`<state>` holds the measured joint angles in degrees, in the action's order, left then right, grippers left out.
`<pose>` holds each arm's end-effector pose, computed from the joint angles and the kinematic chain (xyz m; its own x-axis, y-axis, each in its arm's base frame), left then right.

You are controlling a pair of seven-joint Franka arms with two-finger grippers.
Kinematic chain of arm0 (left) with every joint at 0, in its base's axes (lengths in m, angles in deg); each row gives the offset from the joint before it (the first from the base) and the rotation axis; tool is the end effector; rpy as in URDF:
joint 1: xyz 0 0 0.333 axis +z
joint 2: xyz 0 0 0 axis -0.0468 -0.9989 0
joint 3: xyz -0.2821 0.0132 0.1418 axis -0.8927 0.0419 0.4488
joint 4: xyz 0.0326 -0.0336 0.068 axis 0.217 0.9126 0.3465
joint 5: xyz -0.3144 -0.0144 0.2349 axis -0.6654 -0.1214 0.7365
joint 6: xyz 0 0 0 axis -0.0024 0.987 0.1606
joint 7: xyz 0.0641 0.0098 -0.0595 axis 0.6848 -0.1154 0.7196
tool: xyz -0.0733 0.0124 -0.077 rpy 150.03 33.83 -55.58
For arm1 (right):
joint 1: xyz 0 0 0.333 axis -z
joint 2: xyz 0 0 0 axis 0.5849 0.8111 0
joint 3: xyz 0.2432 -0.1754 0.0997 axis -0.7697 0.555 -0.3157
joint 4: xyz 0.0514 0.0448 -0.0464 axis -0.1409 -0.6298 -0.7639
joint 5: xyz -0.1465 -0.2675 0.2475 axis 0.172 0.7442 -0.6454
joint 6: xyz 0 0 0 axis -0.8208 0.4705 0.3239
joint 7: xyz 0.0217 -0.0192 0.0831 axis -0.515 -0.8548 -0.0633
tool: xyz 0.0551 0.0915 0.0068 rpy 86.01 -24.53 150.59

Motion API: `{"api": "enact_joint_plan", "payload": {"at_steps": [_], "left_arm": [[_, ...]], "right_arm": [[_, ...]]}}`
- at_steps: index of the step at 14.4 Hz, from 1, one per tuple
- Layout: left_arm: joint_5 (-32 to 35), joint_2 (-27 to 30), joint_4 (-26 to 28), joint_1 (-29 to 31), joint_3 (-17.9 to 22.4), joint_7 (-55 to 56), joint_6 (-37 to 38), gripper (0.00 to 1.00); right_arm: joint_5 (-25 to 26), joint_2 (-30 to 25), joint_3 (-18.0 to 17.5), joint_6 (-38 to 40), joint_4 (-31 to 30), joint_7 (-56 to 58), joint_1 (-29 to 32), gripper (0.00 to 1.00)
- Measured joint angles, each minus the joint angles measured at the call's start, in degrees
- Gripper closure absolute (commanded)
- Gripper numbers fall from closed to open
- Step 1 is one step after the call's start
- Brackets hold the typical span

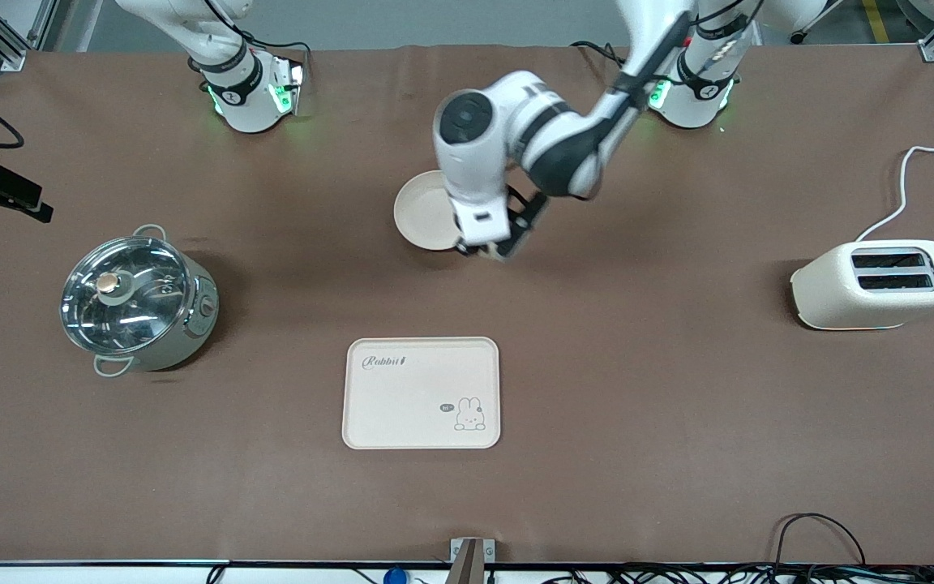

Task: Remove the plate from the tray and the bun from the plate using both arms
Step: 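Lift the bun and carry it toward the toaster with the left gripper, then lower the bun onto the table near the toaster and open the left gripper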

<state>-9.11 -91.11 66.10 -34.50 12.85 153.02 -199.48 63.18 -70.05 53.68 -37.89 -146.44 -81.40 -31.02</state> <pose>0.4823 -0.4839 0.3663 0.5960 0.8014 0.0505 0.8029 -0.5956 -0.0253 0.5522 -0.0438 0.6391 0.9988 -0.0305 -0.0373 -0.0316 -0.9991 -0.0276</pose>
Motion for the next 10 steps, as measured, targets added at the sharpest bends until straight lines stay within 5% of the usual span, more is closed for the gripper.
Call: {"api": "enact_joint_plan", "payload": {"at_steps": [6, 10], "left_arm": [[3.2, -0.2, -0.7, 17.1, 0.2, -22.0, 0.4, 0.82], [10.1, -5.2, -0.5, 26.1, 0.2, -28.0, -0.5, 0.82]], "right_arm": [[0.0, -0.1, 0.0, -2.4, 0.0, 0.0, 0.0, 0.00], [0.1, -0.6, 0.2, -5.2, -2.4, 0.0, 0.2, 0.00]]}}
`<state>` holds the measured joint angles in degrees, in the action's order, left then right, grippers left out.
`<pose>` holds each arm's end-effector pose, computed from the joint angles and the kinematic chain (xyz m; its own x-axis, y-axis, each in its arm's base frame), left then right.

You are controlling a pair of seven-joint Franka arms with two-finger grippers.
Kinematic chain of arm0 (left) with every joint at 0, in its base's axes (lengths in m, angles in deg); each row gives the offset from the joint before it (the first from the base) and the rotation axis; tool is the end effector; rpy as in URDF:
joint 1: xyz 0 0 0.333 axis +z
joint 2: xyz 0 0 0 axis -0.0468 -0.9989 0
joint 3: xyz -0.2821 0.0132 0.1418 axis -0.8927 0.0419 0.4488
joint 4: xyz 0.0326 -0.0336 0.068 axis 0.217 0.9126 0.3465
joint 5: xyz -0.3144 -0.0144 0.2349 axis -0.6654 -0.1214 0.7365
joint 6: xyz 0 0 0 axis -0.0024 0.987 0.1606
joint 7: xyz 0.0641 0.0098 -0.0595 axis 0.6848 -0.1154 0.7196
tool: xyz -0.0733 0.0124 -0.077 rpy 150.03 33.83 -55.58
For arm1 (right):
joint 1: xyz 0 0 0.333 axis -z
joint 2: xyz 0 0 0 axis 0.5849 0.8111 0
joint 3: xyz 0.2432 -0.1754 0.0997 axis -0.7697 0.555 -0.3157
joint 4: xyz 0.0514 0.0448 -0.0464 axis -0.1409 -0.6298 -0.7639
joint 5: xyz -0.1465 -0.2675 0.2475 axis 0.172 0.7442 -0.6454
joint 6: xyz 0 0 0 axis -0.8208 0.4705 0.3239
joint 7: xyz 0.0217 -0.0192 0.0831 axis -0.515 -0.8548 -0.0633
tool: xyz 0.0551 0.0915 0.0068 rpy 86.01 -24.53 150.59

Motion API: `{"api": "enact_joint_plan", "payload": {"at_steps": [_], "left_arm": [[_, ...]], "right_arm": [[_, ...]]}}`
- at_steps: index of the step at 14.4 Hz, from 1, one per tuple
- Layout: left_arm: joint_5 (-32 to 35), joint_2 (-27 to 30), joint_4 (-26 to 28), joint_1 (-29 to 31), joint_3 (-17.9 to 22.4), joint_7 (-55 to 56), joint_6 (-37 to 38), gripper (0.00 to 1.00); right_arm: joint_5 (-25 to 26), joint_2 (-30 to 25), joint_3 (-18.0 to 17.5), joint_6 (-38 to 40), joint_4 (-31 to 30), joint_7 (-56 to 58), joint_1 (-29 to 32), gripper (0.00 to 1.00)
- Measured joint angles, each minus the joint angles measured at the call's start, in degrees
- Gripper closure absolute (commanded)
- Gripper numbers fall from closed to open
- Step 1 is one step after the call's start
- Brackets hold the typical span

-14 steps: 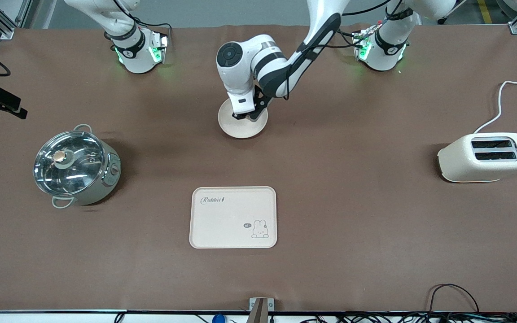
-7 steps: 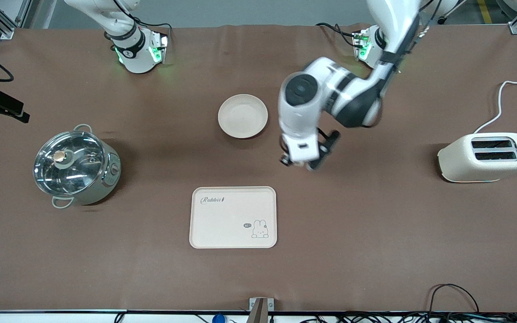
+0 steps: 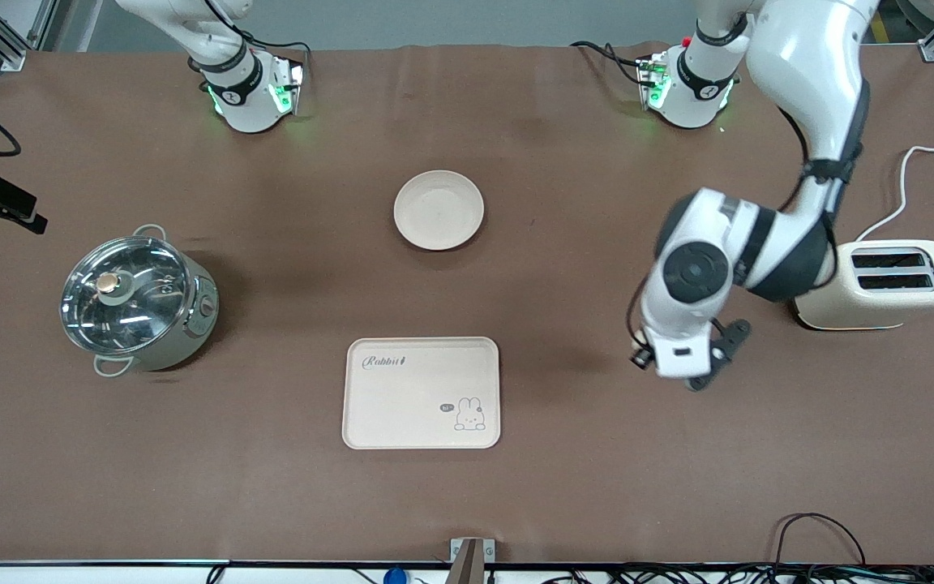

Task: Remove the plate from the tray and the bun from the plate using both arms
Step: 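Lower the bun onto the table near the toaster and open the left gripper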

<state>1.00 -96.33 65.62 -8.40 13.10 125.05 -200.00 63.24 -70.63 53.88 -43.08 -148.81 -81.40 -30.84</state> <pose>0.6547 -0.2113 0.3098 0.6850 0.7148 0.1404 0.7283 -0.6670 -0.1573 0.5581 -0.0483 0.6333 0.9990 -0.0395 0.0218 -0.0390 -0.9990 -0.0235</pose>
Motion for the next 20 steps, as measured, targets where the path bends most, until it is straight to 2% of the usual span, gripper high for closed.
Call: {"api": "enact_joint_plan", "payload": {"at_steps": [3, 8, 9, 10, 12, 13, 14, 17, 20], "left_arm": [[0.7, -4.3, -0.1, 4.3, -0.1, -1.4, -5.4, 0.82], [0.9, -8.2, -0.2, 7.2, -0.1, -4.0, -9.3, 0.82], [0.9, -8.7, -0.2, 7.5, -0.1, -4.6, -9.4, 0.77], [0.9, -9.1, -0.2, 7.6, -0.1, -5.0, -9.5, 0.67], [0.9, -9.8, -0.2, 7.8, -0.1, -5.3, -9.6, 0.20], [1.0, -9.9, -0.2, 7.9, -0.1, -5.9, -9.6, 0.03], [1.0, -9.9, -0.2, 7.9, -0.1, -6.7, -9.6, 0.00], [1.0, -9.7, -1.9, 8.1, -0.1, -10.8, -9.7, 0.00], [1.1, -7.2, -6.2, 8.4, -0.4, -17.4, -4.3, 0.00]], "right_arm": [[0.0, -0.5, -0.1, -0.3, -0.8, 0.0, -0.1, 0.00], [0.0, -0.8, -0.4, -0.3, -1.1, 0.0, -0.3, 0.00], [0.0, -0.8, -0.4, -0.3, -1.2, 0.0, -0.3, 0.00], [0.0, -0.8, -0.4, -0.4, -1.3, 0.0, -0.3, 0.00], [0.0, -0.8, -0.4, -0.5, -1.3, 0.0, -0.3, 0.00], [0.0, -0.8, -0.4, -0.5, -1.3, 0.0, -0.3, 0.00], [0.0, -0.8, -0.4, -0.5, -1.3, 0.0, -0.3, 0.00], [0.0, -0.8, -0.4, -0.5, -1.3, 0.0, -0.2, 0.00], [0.0, -0.8, -0.3, -0.5, -1.3, 0.0, -0.2, 0.00]]}}
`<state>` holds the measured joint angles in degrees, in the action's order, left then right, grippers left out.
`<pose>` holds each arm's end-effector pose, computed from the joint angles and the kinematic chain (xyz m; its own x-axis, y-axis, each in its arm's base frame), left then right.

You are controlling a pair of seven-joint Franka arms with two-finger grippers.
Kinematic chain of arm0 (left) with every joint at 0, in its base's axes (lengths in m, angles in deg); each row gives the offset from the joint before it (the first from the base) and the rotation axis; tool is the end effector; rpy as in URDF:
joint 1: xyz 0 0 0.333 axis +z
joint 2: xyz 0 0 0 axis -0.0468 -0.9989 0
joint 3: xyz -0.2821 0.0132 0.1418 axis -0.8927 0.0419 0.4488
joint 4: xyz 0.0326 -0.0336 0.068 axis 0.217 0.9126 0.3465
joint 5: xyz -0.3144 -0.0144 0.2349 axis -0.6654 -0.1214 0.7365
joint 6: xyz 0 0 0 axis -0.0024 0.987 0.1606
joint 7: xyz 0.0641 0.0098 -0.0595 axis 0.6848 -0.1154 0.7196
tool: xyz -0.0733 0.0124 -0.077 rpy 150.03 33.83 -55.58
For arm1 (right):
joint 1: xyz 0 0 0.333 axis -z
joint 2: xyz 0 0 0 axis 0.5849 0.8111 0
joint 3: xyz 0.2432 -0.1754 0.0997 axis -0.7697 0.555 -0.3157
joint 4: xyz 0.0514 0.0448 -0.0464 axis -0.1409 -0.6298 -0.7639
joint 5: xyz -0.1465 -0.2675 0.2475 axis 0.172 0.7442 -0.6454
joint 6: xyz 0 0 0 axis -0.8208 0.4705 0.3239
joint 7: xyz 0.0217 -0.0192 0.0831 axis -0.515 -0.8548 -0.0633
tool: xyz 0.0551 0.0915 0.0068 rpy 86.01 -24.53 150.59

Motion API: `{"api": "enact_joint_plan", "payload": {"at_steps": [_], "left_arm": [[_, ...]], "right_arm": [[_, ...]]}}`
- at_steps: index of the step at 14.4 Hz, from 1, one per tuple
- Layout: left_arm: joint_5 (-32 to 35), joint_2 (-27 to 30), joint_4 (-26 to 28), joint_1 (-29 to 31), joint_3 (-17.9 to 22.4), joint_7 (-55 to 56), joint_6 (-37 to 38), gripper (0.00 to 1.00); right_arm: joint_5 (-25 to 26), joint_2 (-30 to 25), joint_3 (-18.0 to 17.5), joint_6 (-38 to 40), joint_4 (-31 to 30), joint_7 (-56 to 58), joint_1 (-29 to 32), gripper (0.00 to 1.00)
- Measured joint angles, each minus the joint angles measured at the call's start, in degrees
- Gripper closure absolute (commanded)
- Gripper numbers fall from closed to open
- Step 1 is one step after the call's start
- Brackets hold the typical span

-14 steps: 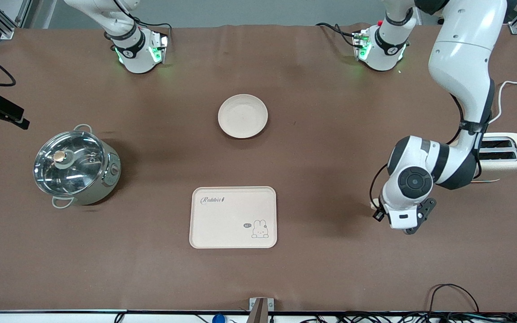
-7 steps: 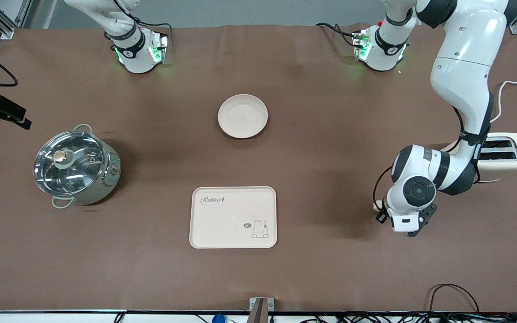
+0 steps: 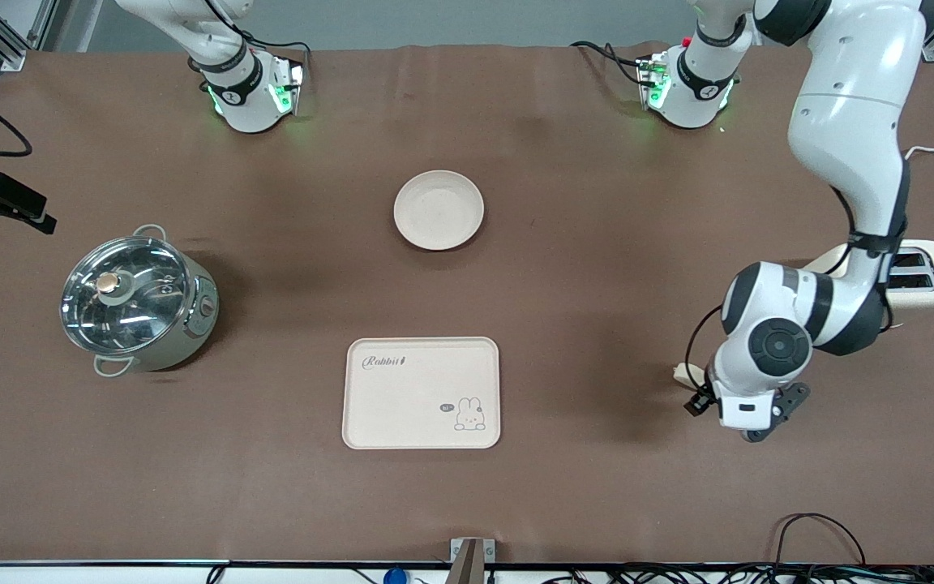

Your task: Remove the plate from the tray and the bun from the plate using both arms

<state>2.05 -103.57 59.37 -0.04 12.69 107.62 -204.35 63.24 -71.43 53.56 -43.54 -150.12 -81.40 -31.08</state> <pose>0.7080 -0.1208 0.2768 0.7973 0.5931 0.1122 0.6036 -0.7856 -0.1364 0.5549 -0.0426 0.6310 0.9993 -0.0299 0.0210 -0.0294 -0.9993 -0.0236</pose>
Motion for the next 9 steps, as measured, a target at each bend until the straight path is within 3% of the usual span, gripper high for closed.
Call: {"api": "enact_joint_plan", "payload": {"at_steps": [3, 9], "left_arm": [[0.0, 5.4, -3.0, 0.0, -0.4, -7.3, 6.0, 0.00], [-0.2, 17.6, -3.3, 0.0, -0.9, -17.2, 16.4, 0.00]], "right_arm": [[0.0, 0.0, 0.1, 0.0, 0.0, 0.0, 0.0, 0.00], [0.0, 0.0, 0.3, -0.1, -0.1, 0.0, 0.2, 0.00]]}}
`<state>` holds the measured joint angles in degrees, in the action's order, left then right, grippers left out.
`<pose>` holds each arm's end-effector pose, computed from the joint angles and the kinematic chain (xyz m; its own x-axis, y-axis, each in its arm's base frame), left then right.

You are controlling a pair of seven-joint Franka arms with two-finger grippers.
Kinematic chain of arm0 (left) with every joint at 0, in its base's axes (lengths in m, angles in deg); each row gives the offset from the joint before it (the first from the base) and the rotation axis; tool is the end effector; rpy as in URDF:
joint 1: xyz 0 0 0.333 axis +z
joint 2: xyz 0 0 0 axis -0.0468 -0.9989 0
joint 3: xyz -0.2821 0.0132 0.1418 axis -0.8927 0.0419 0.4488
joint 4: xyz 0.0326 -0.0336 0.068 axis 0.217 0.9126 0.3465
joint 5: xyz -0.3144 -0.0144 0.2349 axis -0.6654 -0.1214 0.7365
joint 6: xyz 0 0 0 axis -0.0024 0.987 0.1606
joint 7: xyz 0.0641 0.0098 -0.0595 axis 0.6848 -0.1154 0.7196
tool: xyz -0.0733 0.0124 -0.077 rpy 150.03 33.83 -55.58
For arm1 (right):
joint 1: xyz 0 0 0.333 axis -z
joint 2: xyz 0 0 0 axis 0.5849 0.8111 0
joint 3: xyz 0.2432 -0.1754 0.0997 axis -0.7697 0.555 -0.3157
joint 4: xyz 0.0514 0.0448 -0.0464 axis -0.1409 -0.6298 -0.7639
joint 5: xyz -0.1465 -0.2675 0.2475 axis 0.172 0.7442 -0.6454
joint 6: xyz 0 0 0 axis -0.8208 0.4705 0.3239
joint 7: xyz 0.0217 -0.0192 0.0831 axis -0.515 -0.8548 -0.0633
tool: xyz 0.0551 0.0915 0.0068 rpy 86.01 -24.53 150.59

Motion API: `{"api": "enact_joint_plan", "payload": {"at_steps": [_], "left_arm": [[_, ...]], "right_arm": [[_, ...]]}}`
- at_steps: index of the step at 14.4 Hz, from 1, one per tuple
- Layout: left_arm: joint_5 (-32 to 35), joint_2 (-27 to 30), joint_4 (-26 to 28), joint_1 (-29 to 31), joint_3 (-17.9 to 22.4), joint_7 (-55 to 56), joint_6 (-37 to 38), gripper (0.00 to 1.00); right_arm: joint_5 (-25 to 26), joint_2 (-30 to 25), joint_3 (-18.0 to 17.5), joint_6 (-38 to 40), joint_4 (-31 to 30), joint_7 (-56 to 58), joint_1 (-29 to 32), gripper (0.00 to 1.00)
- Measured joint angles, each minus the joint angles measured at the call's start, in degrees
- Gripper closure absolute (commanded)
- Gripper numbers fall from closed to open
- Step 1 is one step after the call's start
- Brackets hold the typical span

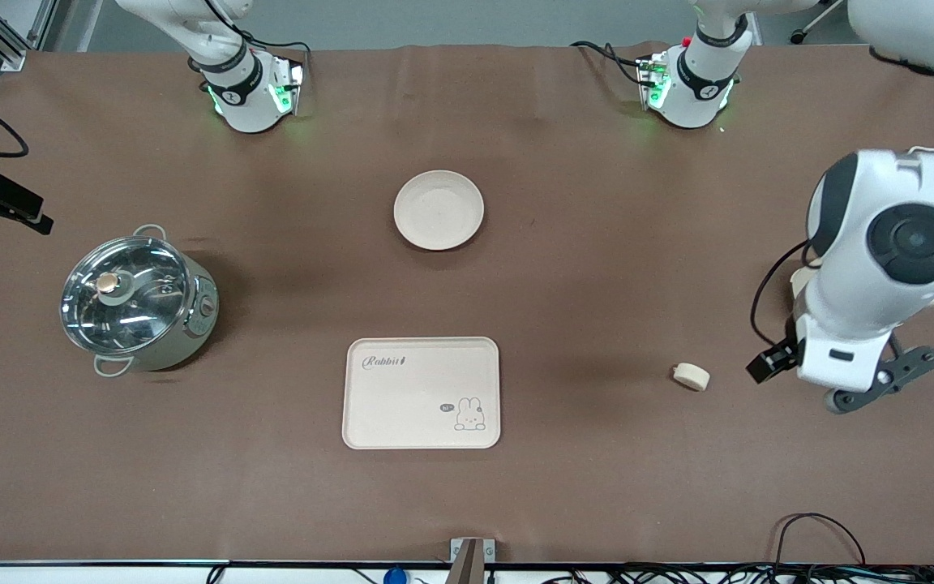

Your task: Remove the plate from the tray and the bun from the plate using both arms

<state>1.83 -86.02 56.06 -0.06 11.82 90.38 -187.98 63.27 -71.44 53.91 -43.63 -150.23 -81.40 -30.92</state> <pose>0.6723 -0.1137 0.4954 0.9096 0.3769 0.1751 0.4055 -0.8970 -0.1756 0.5546 -0.0476 0.6303 0.9990 -0.0389 0.0208 -0.0384 -0.9990 -0.0231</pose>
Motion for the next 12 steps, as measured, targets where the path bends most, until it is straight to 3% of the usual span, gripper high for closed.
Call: {"api": "enact_joint_plan", "payload": {"at_steps": [7, 12], "left_arm": [[-10.2, 9.8, 0.1, 2.3, 0.7, -19.4, 6.6, 0.00], [-16.3, 17.8, 1.8, 2.5, 6.1, -32.2, 15.0, 0.00]], "right_arm": [[0.0, 0.0, -0.1, 1.0, -0.4, 0.0, -0.1, 0.00], [0.0, 0.0, -0.1, 1.9, -0.5, 0.0, -0.1, 0.00]]}}
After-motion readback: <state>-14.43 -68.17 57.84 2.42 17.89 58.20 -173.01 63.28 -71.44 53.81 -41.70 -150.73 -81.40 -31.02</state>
